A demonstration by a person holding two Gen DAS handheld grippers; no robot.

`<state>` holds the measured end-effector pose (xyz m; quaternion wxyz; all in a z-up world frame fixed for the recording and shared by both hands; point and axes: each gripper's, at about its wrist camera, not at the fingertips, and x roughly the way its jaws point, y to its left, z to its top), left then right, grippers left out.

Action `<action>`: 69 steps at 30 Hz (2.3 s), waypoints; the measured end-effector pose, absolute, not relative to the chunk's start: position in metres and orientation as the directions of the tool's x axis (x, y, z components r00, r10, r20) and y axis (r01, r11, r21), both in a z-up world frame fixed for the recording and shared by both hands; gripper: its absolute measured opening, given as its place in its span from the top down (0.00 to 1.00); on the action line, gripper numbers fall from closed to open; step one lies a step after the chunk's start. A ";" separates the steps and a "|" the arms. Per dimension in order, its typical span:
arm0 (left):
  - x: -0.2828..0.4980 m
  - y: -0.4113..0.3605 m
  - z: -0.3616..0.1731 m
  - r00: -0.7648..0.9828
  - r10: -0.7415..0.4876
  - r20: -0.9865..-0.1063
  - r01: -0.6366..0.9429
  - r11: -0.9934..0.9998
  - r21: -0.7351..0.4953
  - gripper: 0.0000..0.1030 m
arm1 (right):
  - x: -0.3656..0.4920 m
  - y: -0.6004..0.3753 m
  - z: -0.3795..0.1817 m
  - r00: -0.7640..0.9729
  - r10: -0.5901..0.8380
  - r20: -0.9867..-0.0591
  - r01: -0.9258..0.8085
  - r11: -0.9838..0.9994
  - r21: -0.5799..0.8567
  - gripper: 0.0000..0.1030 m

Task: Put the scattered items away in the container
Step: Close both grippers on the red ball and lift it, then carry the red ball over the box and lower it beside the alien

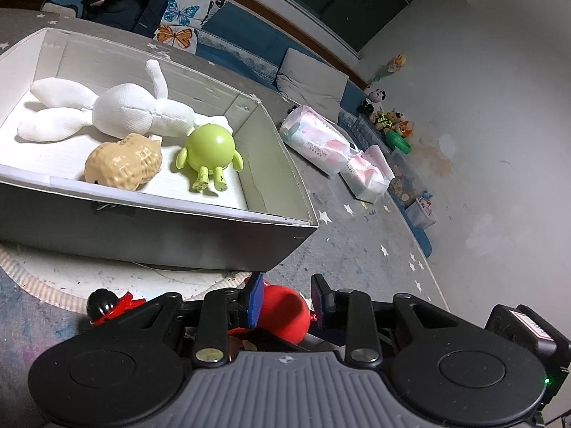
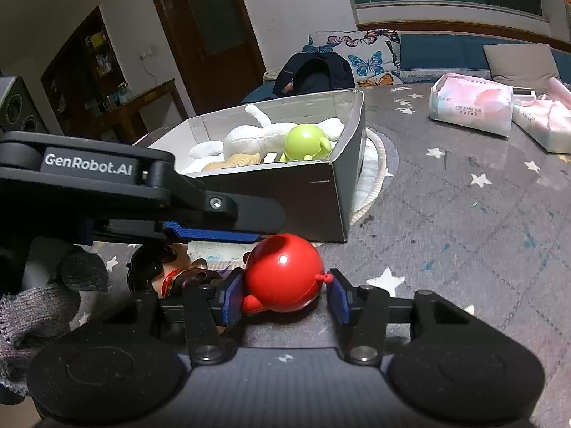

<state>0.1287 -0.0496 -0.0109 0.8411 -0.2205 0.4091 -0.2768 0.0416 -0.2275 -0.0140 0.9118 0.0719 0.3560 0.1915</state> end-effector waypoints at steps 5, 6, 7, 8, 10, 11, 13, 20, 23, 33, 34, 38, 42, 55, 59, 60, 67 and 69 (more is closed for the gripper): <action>0.126 -0.051 -0.010 0.511 -0.655 -0.557 0.286 0.740 -0.609 0.69 | 0.038 -0.227 -0.010 0.686 0.393 -0.612 -0.298 0.919 0.257 0.53; 0.125 -0.050 -0.009 0.509 -0.661 -0.552 0.288 0.735 -0.615 0.69 | 0.036 -0.227 -0.009 0.691 0.386 -0.611 -0.296 0.922 0.248 0.53; 0.124 -0.050 -0.009 0.508 -0.666 -0.546 0.288 0.729 -0.621 0.69 | 0.035 -0.228 -0.007 0.693 0.384 -0.610 -0.295 0.923 0.246 0.53; 0.124 -0.050 -0.008 0.506 -0.671 -0.542 0.288 0.724 -0.627 0.70 | 0.034 -0.229 -0.006 0.694 0.384 -0.609 -0.296 0.923 0.245 0.53; 0.122 -0.049 -0.006 0.504 -0.681 -0.530 0.288 0.712 -0.641 0.70 | 0.032 -0.229 -0.002 0.699 0.379 -0.607 -0.297 0.925 0.236 0.53; 0.121 -0.049 -0.004 0.505 -0.687 -0.523 0.289 0.705 -0.647 0.70 | 0.030 -0.229 0.000 0.702 0.376 -0.605 -0.299 0.927 0.228 0.53; 0.118 -0.048 0.001 0.509 -0.698 -0.503 0.295 0.691 -0.660 0.70 | 0.027 -0.230 0.007 0.712 0.371 -0.596 -0.304 0.928 0.214 0.53; 0.114 -0.042 0.031 0.559 -0.718 -0.415 0.342 0.656 -0.673 0.70 | 0.021 -0.228 0.042 0.762 0.365 -0.535 -0.340 0.928 0.149 0.53; 0.120 -0.037 0.046 0.588 -0.713 -0.381 0.355 0.652 -0.671 0.70 | 0.030 -0.223 0.057 0.774 0.372 -0.512 -0.363 0.924 0.121 0.53; 0.170 -0.019 0.059 0.630 -0.685 -0.367 0.318 0.658 -0.682 0.70 | 0.099 -0.200 0.075 0.723 0.414 -0.554 -0.452 0.889 0.075 0.53; 0.175 -0.018 0.055 0.627 -0.685 -0.371 0.307 0.654 -0.691 0.70 | 0.106 -0.197 0.074 0.710 0.417 -0.567 -0.460 0.885 0.075 0.53; 0.194 -0.012 0.040 0.611 -0.691 -0.386 0.268 0.640 -0.720 0.70 | 0.129 -0.187 0.066 0.657 0.428 -0.621 -0.495 0.866 0.073 0.53; 0.206 -0.008 0.028 0.592 -0.697 -0.405 0.244 0.634 -0.734 0.70 | 0.143 -0.180 0.056 0.611 0.430 -0.665 -0.521 0.851 0.071 0.53; 0.225 -0.011 0.004 0.553 -0.690 -0.467 0.185 0.648 -0.739 0.70 | 0.173 -0.172 0.035 0.476 0.411 -0.778 -0.581 0.811 0.073 0.53; 0.227 -0.012 -0.001 0.545 -0.686 -0.483 0.177 0.657 -0.733 0.70 | 0.181 -0.173 0.031 0.441 0.410 -0.798 -0.581 0.808 0.095 0.53; 0.227 -0.012 -0.002 0.544 -0.685 -0.485 0.174 0.658 -0.733 0.70 | 0.183 -0.174 0.031 0.431 0.411 -0.803 -0.581 0.808 0.102 0.53; 0.228 -0.012 -0.003 0.542 -0.682 -0.490 0.171 0.661 -0.731 0.70 | 0.188 -0.174 0.030 0.401 0.401 -0.823 -0.576 0.809 0.114 0.53; 0.228 -0.012 -0.004 0.543 -0.682 -0.490 0.169 0.660 -0.732 0.70 | 0.189 -0.172 0.031 0.399 0.393 -0.828 -0.574 0.812 0.109 0.53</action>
